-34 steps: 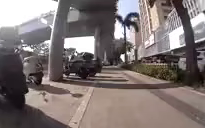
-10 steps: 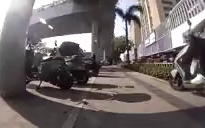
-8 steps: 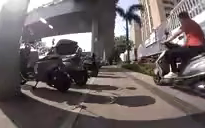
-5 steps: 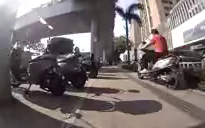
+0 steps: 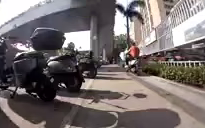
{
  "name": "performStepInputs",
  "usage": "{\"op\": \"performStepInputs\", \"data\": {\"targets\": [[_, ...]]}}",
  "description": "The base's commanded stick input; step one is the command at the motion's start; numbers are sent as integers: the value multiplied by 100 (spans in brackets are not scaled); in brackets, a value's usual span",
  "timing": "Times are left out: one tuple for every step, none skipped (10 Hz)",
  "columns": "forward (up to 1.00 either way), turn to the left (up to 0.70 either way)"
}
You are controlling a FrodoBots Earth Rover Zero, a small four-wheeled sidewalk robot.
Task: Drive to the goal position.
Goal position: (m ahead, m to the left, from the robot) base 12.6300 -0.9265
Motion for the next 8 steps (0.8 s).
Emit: {"op": "performStepInputs", "data": {"targets": [[70, 0], [70, -12], [70, -12], [70, -3], [70, 0], [70, 0], [70, 0], [70, 0]]}}
